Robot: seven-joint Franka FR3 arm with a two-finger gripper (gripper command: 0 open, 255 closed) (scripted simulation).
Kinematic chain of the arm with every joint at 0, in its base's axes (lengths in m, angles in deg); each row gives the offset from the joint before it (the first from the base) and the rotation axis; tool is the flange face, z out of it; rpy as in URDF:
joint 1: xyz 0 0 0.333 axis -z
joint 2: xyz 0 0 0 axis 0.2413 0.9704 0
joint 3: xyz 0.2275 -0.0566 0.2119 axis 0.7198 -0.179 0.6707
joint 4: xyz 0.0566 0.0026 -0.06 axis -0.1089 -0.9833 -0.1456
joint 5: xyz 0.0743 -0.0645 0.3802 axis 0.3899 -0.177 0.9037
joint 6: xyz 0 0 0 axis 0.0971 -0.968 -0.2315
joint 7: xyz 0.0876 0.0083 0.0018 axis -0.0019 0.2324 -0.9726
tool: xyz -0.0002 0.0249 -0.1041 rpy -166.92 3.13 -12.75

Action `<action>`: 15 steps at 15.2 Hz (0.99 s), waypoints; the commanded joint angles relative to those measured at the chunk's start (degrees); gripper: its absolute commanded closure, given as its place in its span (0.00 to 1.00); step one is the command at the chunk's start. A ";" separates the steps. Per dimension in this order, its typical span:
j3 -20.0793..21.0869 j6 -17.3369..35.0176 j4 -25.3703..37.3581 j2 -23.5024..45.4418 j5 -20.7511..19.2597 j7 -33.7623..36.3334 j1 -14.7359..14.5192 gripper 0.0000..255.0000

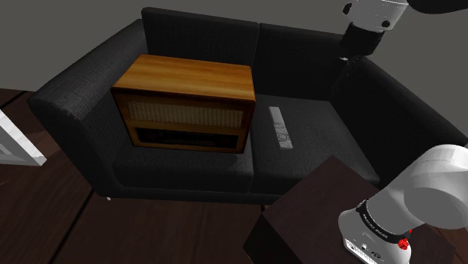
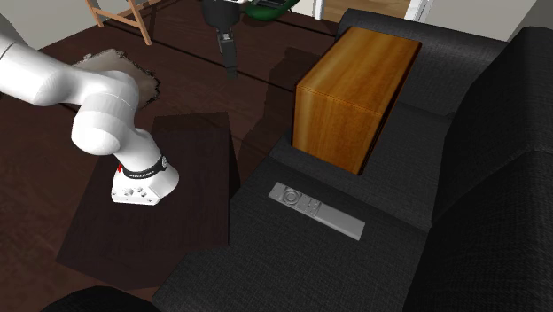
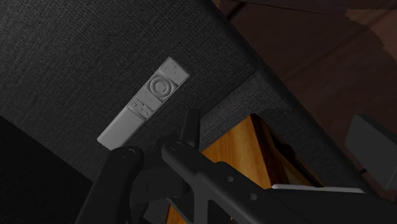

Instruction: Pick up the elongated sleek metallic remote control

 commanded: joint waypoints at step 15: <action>-2.60 27.23 -5.92 20.96 -2.42 4.62 6.32 0.00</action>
